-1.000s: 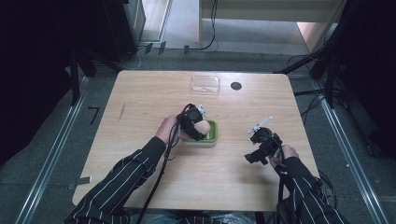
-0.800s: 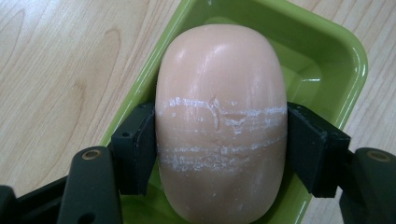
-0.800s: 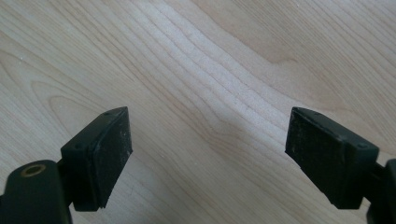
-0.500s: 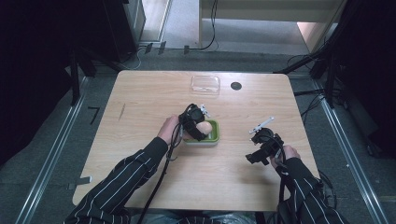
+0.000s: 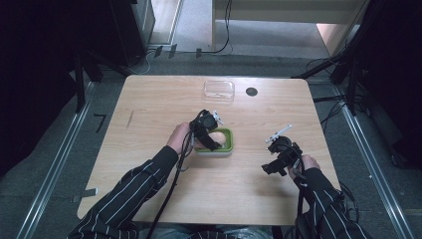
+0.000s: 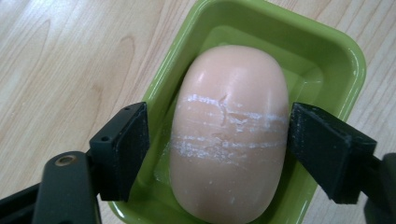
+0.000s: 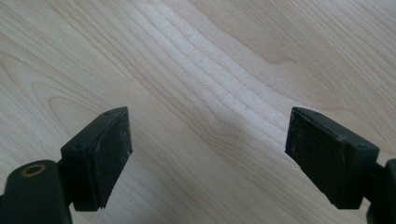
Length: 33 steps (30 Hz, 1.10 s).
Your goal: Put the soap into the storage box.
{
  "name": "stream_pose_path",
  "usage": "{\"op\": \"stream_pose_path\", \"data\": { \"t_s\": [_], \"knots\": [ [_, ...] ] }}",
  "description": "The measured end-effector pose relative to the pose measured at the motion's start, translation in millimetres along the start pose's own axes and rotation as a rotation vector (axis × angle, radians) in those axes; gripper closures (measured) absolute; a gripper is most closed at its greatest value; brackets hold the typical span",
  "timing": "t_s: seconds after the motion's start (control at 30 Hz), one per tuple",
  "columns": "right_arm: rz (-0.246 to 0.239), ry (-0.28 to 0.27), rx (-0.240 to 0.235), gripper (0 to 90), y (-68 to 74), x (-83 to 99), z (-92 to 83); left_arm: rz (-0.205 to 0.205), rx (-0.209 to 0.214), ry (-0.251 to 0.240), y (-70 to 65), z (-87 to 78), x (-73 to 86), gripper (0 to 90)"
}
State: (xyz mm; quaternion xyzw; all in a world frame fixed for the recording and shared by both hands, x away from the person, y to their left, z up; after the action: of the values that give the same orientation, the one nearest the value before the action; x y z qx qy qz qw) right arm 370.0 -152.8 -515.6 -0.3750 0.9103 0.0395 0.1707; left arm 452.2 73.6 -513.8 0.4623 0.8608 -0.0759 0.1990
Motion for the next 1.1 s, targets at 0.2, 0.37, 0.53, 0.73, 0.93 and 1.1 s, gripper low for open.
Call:
{"op": "stream_pose_path", "data": {
  "t_s": [0.2, 0.37, 0.53, 0.73, 0.93, 1.1],
  "knots": [
    [0.002, 0.002, 0.000, 15.4, -0.1, -0.1, -0.1, 0.000, -0.004, -0.013, 1.2, -6.0, -1.5, 14.2],
    [0.005, 0.002, 0.003, 15.4, -0.2, -0.1, -0.7, -0.018, -0.019, -0.033, 0.9, -16.8, -2.7, 11.1],
    [0.007, -0.001, 0.002, 15.4, -0.3, 0.1, -0.5, -0.038, -0.037, -0.030, 3.9, -25.2, 0.4, 9.6],
    [0.005, -0.002, 0.001, 15.4, -0.2, 0.0, -0.8, -0.073, -0.049, -0.036, 9.3, -36.6, 8.0, 8.9],
    [0.005, -0.003, 0.001, 15.4, -0.2, -0.2, -0.8, -0.106, -0.077, -0.039, 14.2, -47.1, 18.4, 8.7],
    [0.003, -0.005, 0.002, 15.4, -0.3, -0.3, -1.2, -0.137, -0.090, -0.042, 14.9, -57.1, 33.3, 8.0]
  ]
}}
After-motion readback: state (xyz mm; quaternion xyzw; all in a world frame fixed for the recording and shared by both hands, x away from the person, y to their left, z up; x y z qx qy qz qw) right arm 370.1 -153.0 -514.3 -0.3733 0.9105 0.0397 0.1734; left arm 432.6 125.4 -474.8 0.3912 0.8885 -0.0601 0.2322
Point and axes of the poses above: each handheld gripper's, and its own axes: z roughly forward along the jaws, x roughly out of its underside, y roughly to its left, the point moved 8 cm from there along z, roughly forward along the jaws, and after that the axes turned 5 degrees about -z, right-handed, at the moved point
